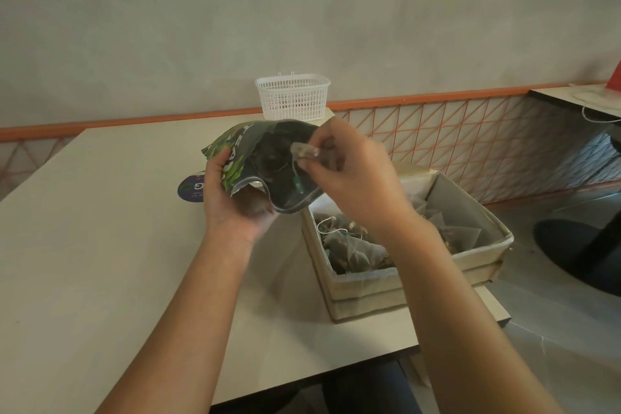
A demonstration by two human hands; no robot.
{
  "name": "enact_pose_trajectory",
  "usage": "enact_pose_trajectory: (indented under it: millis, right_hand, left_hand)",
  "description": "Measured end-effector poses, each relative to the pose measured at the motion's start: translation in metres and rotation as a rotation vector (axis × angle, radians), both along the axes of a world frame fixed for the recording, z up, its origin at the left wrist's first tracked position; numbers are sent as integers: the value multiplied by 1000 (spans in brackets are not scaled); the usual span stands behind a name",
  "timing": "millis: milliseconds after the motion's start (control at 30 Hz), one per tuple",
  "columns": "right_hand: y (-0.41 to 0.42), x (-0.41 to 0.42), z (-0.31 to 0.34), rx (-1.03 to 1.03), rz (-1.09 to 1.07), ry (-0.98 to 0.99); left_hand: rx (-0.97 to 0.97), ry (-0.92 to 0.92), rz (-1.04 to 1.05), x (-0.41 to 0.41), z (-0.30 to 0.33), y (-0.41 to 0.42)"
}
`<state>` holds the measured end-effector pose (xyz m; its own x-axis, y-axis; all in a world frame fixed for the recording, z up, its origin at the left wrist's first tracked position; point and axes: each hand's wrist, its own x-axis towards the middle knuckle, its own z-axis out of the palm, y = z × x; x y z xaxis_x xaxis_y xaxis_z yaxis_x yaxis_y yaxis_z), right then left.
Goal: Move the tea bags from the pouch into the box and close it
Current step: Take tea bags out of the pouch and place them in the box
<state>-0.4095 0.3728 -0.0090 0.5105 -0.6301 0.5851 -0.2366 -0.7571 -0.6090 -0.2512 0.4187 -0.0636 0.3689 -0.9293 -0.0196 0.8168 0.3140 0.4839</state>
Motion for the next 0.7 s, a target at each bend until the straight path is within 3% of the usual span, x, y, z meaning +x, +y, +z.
enact_pose_trajectory:
  millis: [367, 500, 700]
  right_hand:
    - [-27, -48, -12, 179, -163, -237]
    - [-40, -48, -26, 244, -224, -157]
    - [-44, -35, -36, 402, -79, -20]
  left_hand:
    - [-54, 4, -12, 3, -3, -3]
    - [-66, -30, 1, 2, -3, -3]
    - [-85, -63, -6, 7, -7, -6]
